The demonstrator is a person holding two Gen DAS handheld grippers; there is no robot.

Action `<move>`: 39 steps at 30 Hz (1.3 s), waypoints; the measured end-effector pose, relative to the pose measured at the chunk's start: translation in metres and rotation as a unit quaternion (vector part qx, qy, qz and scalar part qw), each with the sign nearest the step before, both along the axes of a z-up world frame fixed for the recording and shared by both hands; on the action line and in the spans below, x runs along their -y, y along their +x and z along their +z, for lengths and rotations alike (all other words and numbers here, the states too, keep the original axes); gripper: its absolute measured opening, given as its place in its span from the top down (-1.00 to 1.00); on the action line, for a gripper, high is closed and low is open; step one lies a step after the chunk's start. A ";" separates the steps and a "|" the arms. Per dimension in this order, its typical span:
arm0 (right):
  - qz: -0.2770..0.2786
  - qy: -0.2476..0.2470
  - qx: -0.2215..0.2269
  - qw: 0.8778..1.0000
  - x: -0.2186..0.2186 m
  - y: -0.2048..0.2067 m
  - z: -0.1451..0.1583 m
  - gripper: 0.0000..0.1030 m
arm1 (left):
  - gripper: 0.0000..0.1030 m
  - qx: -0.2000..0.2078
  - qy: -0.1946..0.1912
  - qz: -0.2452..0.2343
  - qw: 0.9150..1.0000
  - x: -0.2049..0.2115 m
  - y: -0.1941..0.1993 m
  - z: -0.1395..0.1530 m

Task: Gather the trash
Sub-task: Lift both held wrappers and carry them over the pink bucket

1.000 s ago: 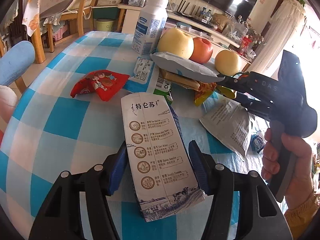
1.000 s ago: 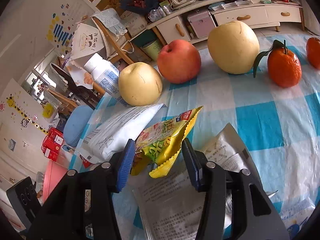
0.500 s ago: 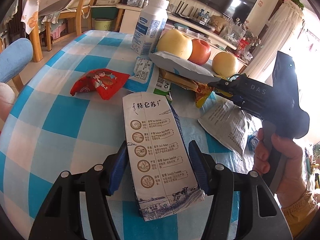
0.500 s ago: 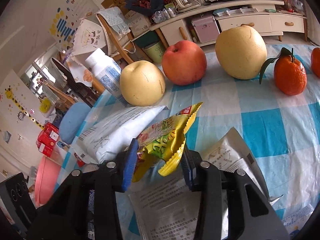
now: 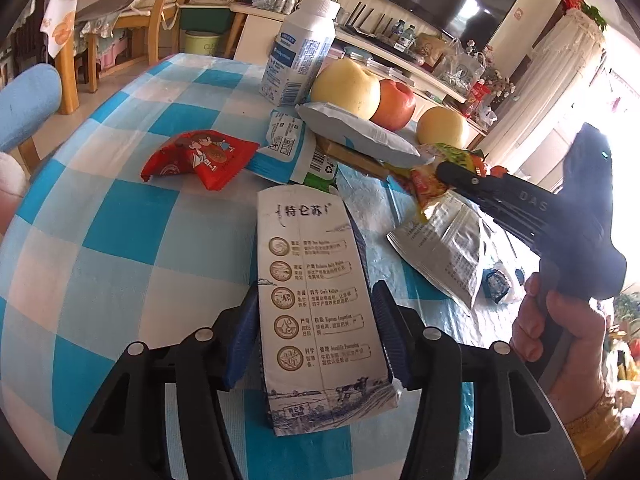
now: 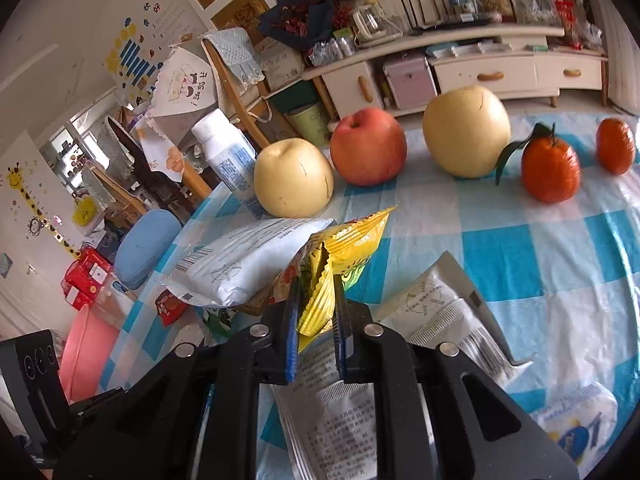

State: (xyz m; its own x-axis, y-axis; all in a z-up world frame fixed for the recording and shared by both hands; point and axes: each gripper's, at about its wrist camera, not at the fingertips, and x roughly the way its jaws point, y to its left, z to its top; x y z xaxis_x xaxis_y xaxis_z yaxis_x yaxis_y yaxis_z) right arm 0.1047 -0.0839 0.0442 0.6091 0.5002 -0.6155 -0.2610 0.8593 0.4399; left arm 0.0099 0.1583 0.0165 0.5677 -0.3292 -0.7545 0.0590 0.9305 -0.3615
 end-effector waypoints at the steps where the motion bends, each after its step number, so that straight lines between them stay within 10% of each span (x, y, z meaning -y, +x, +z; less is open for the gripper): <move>1: -0.004 -0.001 0.006 1.000 0.001 -0.004 0.004 0.71 | -0.05 0.001 0.000 0.000 1.000 -0.001 -0.001 0.000; 20: -0.032 -0.052 0.046 0.997 -0.015 -0.077 0.036 0.72 | -0.04 0.032 -0.028 0.016 0.999 -0.035 -0.020 0.025; 39: 0.061 -0.042 0.067 0.995 -0.126 -0.136 0.066 0.72 | -0.04 0.079 -0.018 0.109 0.991 -0.120 -0.047 0.066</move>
